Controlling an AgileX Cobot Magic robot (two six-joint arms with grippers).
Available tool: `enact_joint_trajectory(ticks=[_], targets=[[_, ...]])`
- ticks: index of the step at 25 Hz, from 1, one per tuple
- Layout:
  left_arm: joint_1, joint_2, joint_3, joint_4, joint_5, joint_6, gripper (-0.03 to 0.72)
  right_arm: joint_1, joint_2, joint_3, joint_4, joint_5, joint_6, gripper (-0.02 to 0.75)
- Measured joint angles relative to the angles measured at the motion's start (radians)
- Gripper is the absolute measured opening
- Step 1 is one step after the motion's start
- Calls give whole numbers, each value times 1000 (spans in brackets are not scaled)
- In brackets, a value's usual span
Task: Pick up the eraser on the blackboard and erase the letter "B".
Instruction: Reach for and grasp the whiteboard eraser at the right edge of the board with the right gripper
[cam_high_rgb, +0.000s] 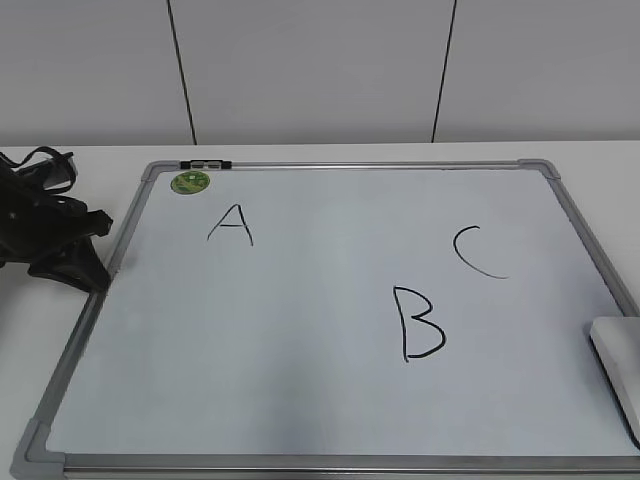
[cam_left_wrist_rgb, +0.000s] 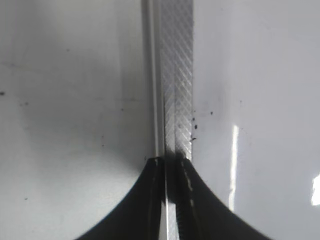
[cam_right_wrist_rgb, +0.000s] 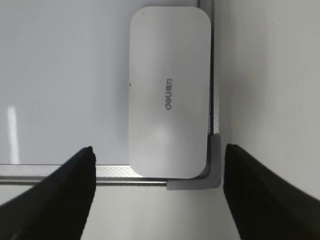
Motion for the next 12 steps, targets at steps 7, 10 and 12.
enact_joint_trajectory(ticks=[7, 10, 12], targets=[[0, 0, 0, 0, -2, 0, 32, 0, 186, -32, -3, -60, -2, 661], [0, 0, 0, 0, -2, 0, 32, 0, 253, -61, -6, -80, -2, 662], [0, 0, 0, 0, -2, 0, 32, 0, 300, -80, -13, -88, -2, 662]])
